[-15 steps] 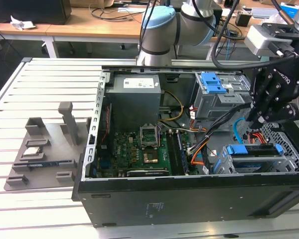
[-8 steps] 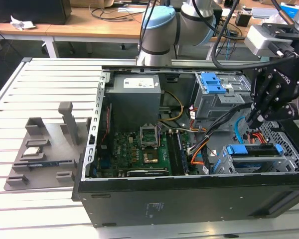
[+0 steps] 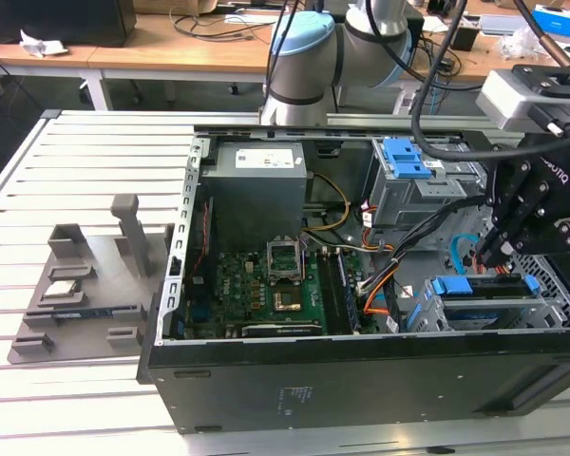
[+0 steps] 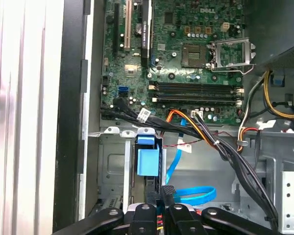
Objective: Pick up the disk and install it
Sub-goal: 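Insert the second disk wire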
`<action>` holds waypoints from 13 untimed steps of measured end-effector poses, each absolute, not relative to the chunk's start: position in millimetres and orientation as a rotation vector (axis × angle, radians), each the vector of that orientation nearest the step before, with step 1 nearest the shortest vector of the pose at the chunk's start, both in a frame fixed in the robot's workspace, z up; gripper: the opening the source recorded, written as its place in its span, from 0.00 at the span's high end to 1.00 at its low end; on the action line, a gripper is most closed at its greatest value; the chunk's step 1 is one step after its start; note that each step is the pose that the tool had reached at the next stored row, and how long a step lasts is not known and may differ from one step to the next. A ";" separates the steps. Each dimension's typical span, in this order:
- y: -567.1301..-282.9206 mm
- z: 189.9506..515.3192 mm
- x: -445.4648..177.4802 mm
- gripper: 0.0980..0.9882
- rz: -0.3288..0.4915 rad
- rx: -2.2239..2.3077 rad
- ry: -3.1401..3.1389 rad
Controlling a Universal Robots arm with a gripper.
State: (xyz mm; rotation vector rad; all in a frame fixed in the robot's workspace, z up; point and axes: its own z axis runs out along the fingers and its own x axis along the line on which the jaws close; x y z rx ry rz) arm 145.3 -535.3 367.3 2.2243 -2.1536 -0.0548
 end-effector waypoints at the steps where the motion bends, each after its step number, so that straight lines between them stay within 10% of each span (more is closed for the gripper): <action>1: -536.4 366.1 145.3 0.93 -0.055 2.227 -2.151; 13: -535.1 348.5 154.2 0.93 -0.052 2.240 -2.135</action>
